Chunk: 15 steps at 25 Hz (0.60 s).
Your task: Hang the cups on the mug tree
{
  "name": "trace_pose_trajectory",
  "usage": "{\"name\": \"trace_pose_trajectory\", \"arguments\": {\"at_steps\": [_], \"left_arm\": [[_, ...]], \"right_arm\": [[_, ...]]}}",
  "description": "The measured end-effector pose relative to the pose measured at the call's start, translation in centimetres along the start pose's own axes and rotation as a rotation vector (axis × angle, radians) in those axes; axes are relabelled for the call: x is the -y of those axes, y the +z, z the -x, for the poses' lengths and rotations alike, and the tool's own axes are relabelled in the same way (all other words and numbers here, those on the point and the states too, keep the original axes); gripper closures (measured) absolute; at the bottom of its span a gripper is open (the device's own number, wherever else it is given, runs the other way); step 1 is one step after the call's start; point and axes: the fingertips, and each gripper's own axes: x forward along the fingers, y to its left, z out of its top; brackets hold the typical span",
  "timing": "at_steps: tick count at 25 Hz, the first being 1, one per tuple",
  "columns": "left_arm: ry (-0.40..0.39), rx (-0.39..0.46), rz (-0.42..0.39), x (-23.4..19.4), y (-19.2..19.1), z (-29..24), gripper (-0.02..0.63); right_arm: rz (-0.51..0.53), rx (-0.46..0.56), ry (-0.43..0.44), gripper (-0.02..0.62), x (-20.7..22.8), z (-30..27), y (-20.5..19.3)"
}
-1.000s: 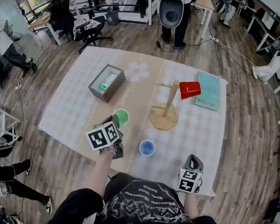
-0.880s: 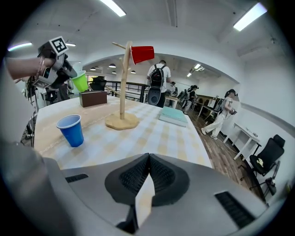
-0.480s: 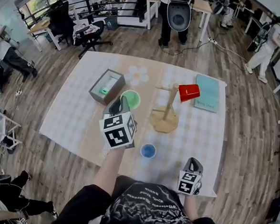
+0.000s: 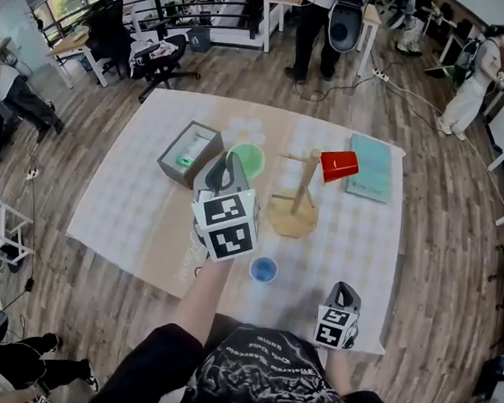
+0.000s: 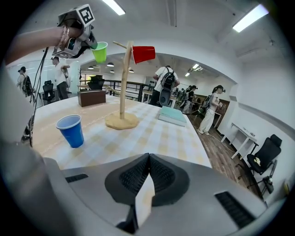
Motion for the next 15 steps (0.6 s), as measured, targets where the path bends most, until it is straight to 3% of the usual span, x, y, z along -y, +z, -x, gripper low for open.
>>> {"name": "trace_pose_trajectory", "arguments": {"at_steps": [8,15], "left_arm": [[0.062,0.083,-0.175,2.0,2.3,-0.1,0.566],[0.067,0.111,-0.287,3.8,2.6,0.1,0.566]], "right_arm": [[-0.008,0.002,-0.013,0.586,0.6,-0.1,0.3],[-0.012,-0.003,-0.014,0.586,0.8,-0.3,0.1]]}}
